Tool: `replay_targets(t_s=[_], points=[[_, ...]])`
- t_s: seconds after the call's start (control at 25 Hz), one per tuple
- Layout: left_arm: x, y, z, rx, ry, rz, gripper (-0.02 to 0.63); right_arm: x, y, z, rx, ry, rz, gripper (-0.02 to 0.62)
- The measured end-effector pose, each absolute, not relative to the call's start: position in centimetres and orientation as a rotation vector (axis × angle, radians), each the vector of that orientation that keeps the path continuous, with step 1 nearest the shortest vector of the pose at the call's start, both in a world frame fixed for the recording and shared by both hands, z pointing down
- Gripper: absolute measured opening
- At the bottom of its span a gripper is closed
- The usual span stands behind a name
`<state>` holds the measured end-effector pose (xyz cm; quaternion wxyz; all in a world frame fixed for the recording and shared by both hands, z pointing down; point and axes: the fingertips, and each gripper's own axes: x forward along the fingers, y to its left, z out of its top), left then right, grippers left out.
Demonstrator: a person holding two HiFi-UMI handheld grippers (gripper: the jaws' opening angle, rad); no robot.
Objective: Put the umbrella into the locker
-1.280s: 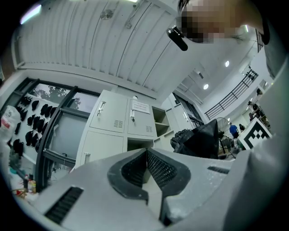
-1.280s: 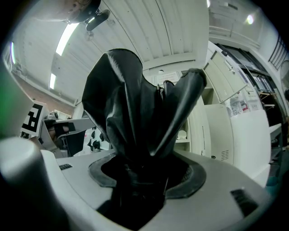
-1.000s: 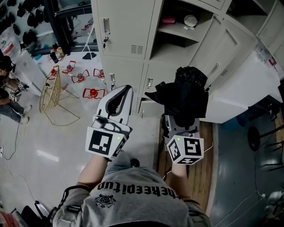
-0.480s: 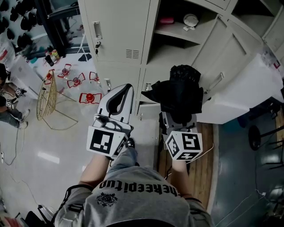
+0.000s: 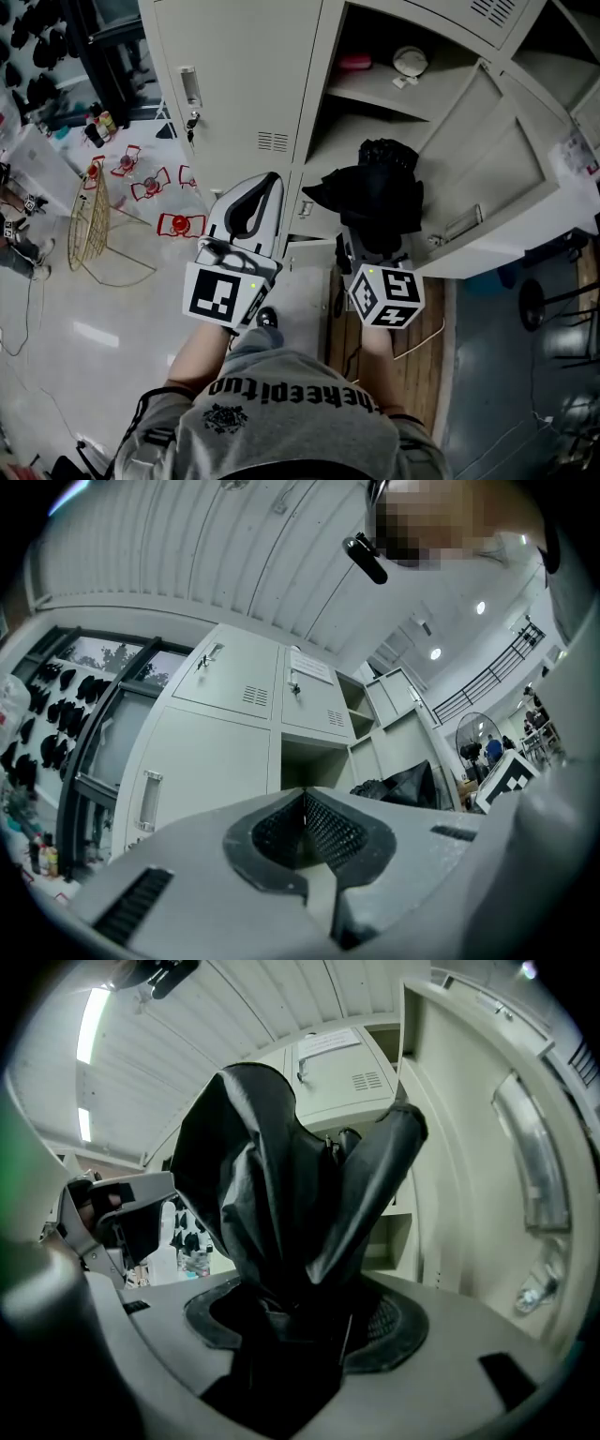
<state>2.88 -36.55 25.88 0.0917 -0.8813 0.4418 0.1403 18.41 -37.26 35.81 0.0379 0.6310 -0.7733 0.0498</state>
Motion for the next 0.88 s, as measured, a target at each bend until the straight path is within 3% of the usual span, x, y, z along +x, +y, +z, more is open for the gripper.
replay_targets(t_s=[0.88], points=[[2.4, -46.8, 27.3, -2.648, 1.301, 0.373, 0.008, 22.1, -51.0, 42.9, 1.918, -2.106, 0.444, 0.255]])
